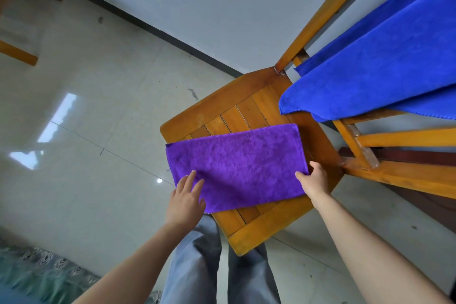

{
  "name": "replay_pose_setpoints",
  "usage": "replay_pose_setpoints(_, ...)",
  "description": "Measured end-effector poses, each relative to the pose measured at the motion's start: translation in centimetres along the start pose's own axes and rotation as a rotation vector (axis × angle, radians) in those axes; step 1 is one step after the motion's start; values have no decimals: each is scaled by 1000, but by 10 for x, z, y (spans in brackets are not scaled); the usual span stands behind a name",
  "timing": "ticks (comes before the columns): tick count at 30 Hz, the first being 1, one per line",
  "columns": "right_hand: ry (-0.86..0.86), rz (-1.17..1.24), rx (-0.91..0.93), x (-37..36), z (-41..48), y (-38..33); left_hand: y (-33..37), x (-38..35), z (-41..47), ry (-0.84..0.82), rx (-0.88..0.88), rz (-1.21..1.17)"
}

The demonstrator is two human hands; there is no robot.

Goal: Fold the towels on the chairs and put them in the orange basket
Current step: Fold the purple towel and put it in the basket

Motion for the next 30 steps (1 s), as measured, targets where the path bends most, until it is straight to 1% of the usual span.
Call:
replay_pose_setpoints(2,-2,-35,10,0,1,4,3,-6,-1,-111,14,64)
replay_pose_setpoints(4,-9,-56,20,-1,0,8,3,-7,1,-186,44,92)
replay_pose_setpoints(8,-28,-19,-2,-4,-1,15,5,-2,4,-230,50,95)
replay_pose_setpoints(12,-78,58,-37,-5,-2,19,9,2,8,-226,64,82)
replay_pose_setpoints(14,-70,82,-22,-2,-3,22,10,1,7,-235,79,83)
replay_pose_setpoints(16,0,109,-4,6,-6,27,13,0,4,-252,83,97)
replay_pose_setpoints(18,106,143,-29,17,-11,35,17,-3,-1,-274,70,122)
replay_pose_setpoints(21,281,237,-157,35,-19,57,31,-10,-8,-337,34,147)
replay_pose_setpoints(23,359,282,-249,46,-25,77,43,-17,-11,-366,0,173)
replay_pose_setpoints(25,371,271,-273,50,-29,92,52,-23,-11,-367,-28,193)
replay_pose_setpoints(30,380,293,-226,51,-35,107,71,-28,-8,-368,-41,207)
Point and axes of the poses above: each hand's wrist, its own z-axis towards the middle knuckle, its own x-axis out of the back of the hand, y = z × x, the point moved 2 cm from there along z, towards the middle knuckle, and after that the axes turned 9 degrees about -z, right-handed, at the moved point
